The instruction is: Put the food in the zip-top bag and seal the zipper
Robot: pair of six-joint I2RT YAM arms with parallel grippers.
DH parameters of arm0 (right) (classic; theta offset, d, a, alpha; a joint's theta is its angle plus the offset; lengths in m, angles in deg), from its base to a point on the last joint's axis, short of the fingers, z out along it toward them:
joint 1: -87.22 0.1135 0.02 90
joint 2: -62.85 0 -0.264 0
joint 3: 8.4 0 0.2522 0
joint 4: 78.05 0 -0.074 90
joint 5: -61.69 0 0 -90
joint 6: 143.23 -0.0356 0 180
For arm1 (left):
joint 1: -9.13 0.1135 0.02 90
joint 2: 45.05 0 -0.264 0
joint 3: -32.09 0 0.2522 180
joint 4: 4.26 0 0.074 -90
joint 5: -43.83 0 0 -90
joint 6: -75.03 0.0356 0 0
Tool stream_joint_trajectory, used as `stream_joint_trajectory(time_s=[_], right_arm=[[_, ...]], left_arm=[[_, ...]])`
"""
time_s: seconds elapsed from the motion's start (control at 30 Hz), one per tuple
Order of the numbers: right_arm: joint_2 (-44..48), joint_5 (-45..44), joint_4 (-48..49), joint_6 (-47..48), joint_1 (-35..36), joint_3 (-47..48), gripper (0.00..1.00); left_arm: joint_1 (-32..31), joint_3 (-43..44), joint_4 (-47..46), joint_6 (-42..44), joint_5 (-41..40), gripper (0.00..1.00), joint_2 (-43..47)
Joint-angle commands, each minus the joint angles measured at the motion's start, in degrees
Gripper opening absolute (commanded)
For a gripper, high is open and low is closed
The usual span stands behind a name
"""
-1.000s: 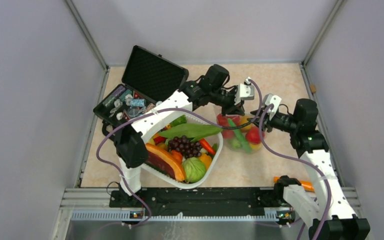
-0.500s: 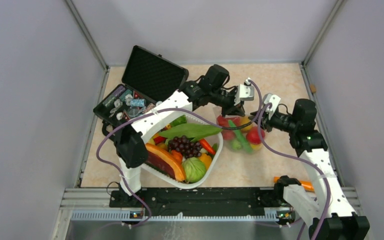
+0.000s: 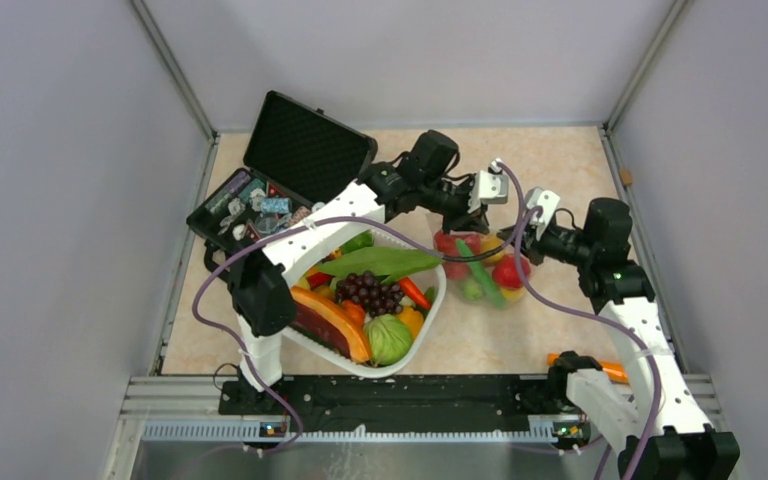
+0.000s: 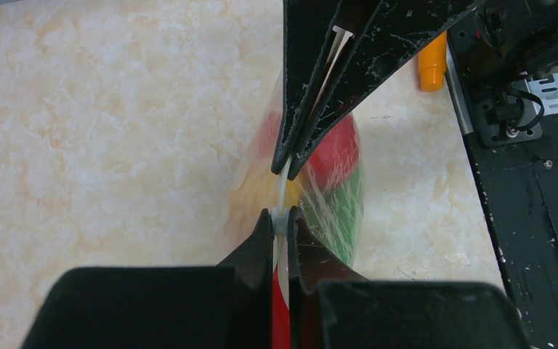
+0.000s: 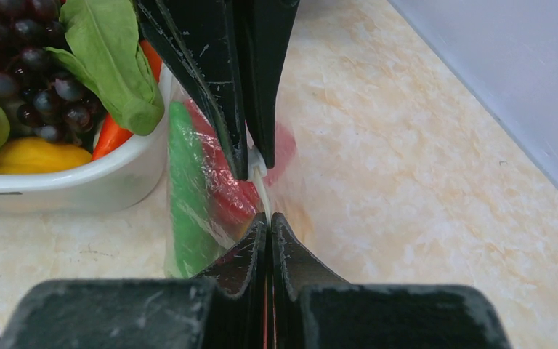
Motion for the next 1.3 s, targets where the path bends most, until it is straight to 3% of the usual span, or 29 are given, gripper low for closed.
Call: stream_joint_trajectory(time_s=[0.0,0.27,0.63,0.73,0.9,0.93,0.97,1.27], right_arm=[[1.32,-1.67,0.25,1.07,0.05,1.38,0.00],[0.98,-2.34,0.60,1.26,0.03,1.71,0.00],[1.34,-3.26,0.47,1.59,0.11,2.13,0.00],[1.75,-2.76,1.34,1.01,0.11,1.84,0.00],[2.13,3.34,3.55,-1.45,0.03,1.24,0.43],[2.13,4.37,3.58,-1.57,0.03,1.36,0.60],[2.14,4.72,3.36,-1.60,0.08,1.57,0.66],[2.81,1.34,4.99,-2.16,0.10,0.31,0.69]], left_arm=[[2.20,-2.14,1.13,1.14,-1.66,0.00,3.43],[6.31,-8.74,-0.87,1.44,-3.21,0.00,8.13],[7.83,-9.82,-1.54,1.20,-4.02,0.00,9.99],[7.70,-9.18,-3.35,-0.37,-0.62,0.00,10.09],[4.23,-2.45,-0.57,0.05,4.72,0.00,7.24],[3.14,-0.85,1.05,0.87,4.47,0.00,6.24],[2.13,0.90,2.70,1.91,4.16,0.00,5.27],[-0.85,3.55,3.86,1.84,4.01,0.00,3.04]])
